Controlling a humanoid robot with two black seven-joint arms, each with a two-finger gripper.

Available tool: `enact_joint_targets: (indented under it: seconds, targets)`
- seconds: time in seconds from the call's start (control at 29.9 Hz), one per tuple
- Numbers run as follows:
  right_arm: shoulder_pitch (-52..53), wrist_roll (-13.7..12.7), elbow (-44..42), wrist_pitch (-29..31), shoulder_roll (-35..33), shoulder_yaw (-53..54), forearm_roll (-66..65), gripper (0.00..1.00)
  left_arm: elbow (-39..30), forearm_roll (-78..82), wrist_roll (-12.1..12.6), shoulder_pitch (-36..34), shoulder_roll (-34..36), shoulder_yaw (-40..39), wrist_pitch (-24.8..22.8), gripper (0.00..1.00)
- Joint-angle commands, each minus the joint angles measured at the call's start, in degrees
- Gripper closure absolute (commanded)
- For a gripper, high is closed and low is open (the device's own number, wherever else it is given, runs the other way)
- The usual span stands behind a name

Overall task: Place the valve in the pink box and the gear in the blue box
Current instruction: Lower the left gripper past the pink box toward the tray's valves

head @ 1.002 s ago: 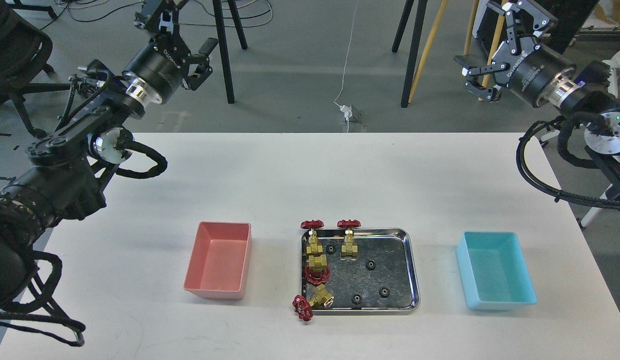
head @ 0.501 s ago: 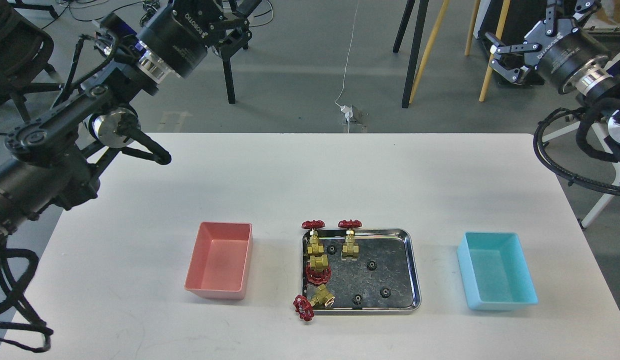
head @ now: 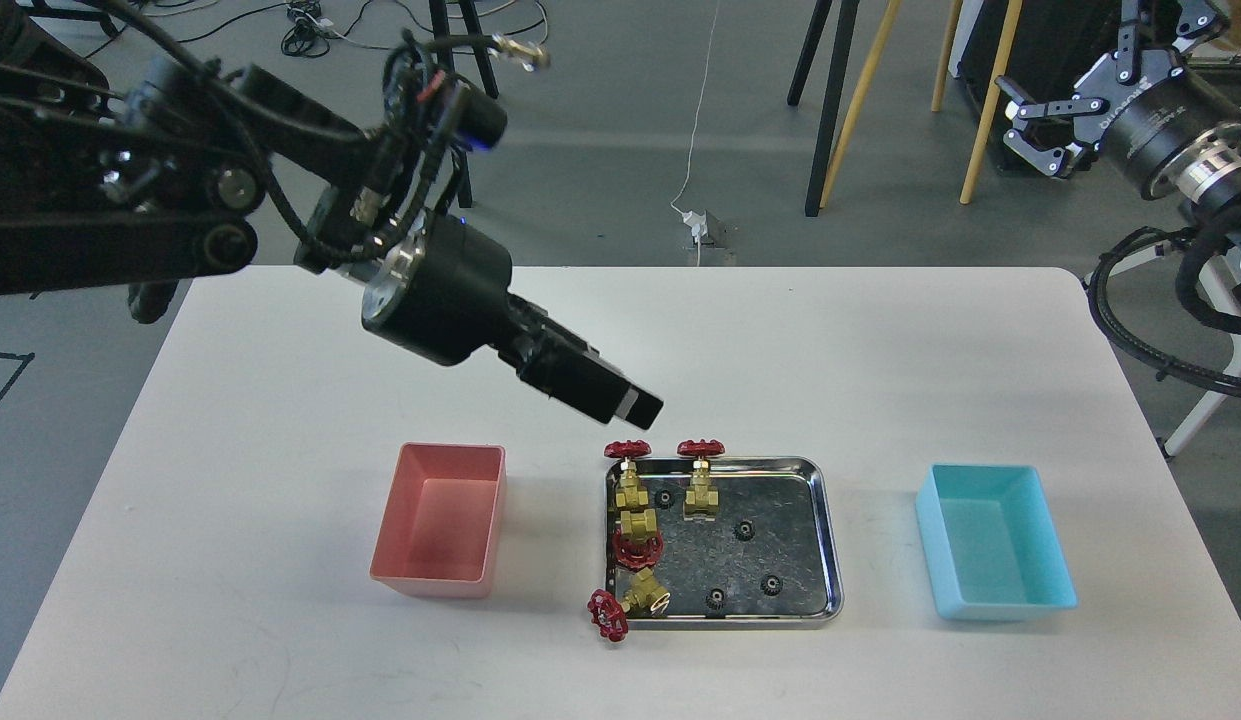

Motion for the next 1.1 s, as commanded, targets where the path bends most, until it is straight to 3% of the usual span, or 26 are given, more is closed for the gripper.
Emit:
enact_joint_targets:
  seconds: [0.0,0.13,0.3,0.6,0.77,0.94,1.07]
  targets:
    - [-0.2,0.1,-0.8,0.0,-0.3,0.0,0.0,0.01,0.7,3.4,0.0,-1.5,-10.3,11.1,8.1,0.01]
    - [-0.7,0.1,-1.0,0.0,-1.1,0.0,0.0,0.01,1.5,3.3,0.0,1.3,-16.4,15.7,11.6,0.01]
    - [-1.1,0.1,-1.0,0.0,-1.3,0.0,0.0,0.01,6.6,3.2,0.0,9.5,-16.9,16.0,13.3,0.01]
    - [-1.5,-0.2,-3.8,0.0,-1.1,0.0,-0.1,0.01,8.5,1.3,0.0,14.4,-15.2,15.9,25.4,0.01]
    - [6.3,-4.1,-14.3,0.0,3.2,-0.8,-0.1,0.01,8.3,-0.2,0.0,16.9,-14.9,15.9,31.3,0.01]
    - [8.3,-4.6,-15.3,0.0,4.1,-0.8,-0.1,0.01,8.6,-2.4,0.0,21.1,-15.6,15.8,40.3,0.01]
    - [7.4,-4.6,-15.5,0.0,3.4,-0.8,-0.1,0.01,9.9,-2.5,0.0,24.1,-16.1,15.6,42.4,0.01]
